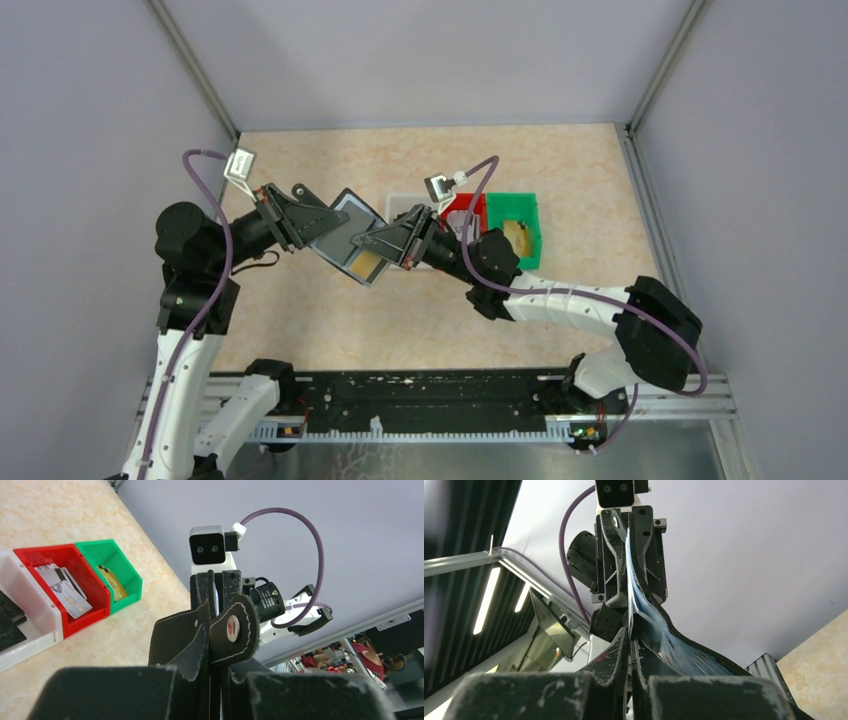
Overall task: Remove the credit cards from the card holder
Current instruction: Remove the credit card from the card holder.
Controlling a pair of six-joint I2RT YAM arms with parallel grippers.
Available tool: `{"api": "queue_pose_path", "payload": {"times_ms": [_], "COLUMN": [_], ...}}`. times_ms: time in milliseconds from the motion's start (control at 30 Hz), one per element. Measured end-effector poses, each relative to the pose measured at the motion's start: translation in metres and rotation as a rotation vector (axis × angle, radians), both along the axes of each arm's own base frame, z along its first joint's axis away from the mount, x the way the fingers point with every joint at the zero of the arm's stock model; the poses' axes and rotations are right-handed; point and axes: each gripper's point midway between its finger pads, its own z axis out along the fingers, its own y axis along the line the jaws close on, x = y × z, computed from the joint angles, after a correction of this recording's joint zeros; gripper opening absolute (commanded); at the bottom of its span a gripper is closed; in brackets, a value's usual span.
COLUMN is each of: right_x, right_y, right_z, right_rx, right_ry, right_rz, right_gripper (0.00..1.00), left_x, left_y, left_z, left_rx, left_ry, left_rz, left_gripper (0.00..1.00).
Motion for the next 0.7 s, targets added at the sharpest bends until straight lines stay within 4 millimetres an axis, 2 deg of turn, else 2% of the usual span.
{"api": "queue_pose_path", "payload": {"times_ms": [133,233,333,467,700], "right_x": [-0.002,-0.002,-0.003,-0.005,-0.006], "right_y": [-0.003,-0.004,-0.004,-0.007,-0.007], "right_z": [-0.003,0.000,0.002,0.003,0.004], "right_rx": [0.014,0.025,0.034,0.050,0.058], "right_ry": [-0.002,-0.007,-0.011,-0.015,-0.019], "right_rz": [-0.005,-0.007,-0.006,-0.005,-0.005], "right_gripper": [0.00,0.00,0.00,0.00,0.00], "left_x": [-0.003,-0.004,-0.005,-0.008,-0.012], "left_y": [-0.002,-0.003,-0.003,-0.004,-0.005], "left_z": [-0.003,0.000,0.001,0.005,0.009], "left_rx": [-0.002,-0.007,-0.018,-0.032,-0.044], "left_ry": [0.037,0.040,0.054,0.057,0.052], "left_rz": [-0.019,-0.022,-0.029,-0.041,-0.065], "left_gripper": [0.00,0.12,0.15,0.04,0.00]}}
